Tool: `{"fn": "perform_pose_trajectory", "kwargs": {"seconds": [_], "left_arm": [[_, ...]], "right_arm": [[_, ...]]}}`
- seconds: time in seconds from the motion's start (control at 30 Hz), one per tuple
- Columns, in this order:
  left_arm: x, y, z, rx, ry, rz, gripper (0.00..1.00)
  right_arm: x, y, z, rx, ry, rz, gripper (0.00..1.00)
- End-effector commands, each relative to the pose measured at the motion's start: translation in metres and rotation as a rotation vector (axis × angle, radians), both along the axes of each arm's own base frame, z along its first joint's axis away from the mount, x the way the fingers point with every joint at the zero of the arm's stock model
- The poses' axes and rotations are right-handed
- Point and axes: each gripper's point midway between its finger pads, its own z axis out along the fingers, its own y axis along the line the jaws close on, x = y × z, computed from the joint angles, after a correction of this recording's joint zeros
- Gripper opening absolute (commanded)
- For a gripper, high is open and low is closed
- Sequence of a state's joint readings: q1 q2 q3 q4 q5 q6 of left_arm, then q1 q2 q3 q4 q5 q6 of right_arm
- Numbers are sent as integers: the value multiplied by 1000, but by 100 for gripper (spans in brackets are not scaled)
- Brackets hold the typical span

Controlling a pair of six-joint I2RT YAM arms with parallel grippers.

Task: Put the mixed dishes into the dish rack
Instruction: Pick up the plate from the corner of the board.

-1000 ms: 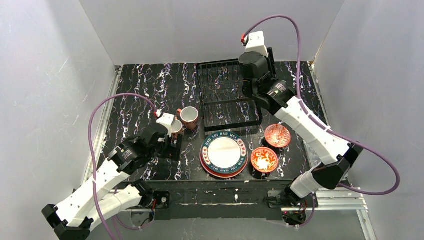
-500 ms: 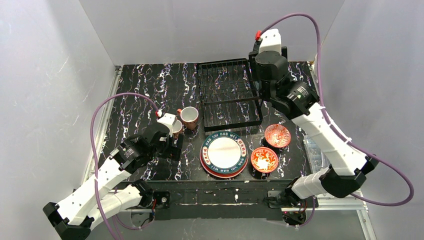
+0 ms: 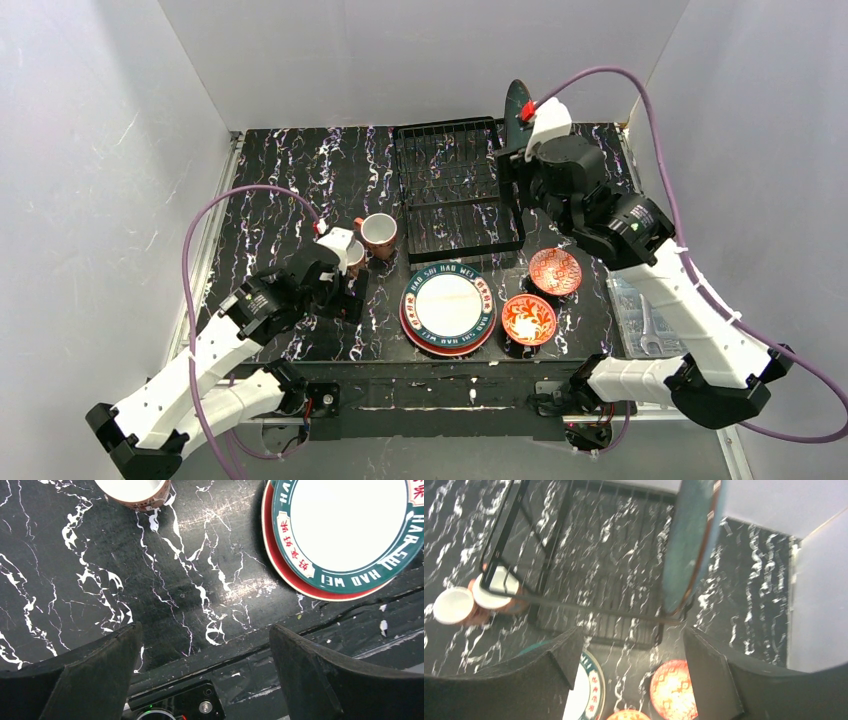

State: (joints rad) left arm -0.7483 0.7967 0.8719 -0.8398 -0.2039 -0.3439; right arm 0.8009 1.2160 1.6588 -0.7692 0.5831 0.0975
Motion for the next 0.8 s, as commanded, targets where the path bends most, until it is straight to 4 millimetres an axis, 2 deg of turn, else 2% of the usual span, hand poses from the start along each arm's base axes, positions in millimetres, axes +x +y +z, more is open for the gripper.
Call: {"fn": "perform_pose_trajectory", "kwargs": {"seconds": [0.0,0.2,0.57,0.77], "left_arm": [[-6,-5,16,-48,15,1,98],[-14,-11,14,-94,81,34,98],[-23,-30,-3,-185,212,111,96],[-25,-44,-17,-262,279,174,93]], "right_arm": [[-22,21,-24,76,92,134,81],[-37,24,-52,111,169,167,80],[-60,27,-121,144,324,178,74],[-66,25,-150,183,364,149,71]]}}
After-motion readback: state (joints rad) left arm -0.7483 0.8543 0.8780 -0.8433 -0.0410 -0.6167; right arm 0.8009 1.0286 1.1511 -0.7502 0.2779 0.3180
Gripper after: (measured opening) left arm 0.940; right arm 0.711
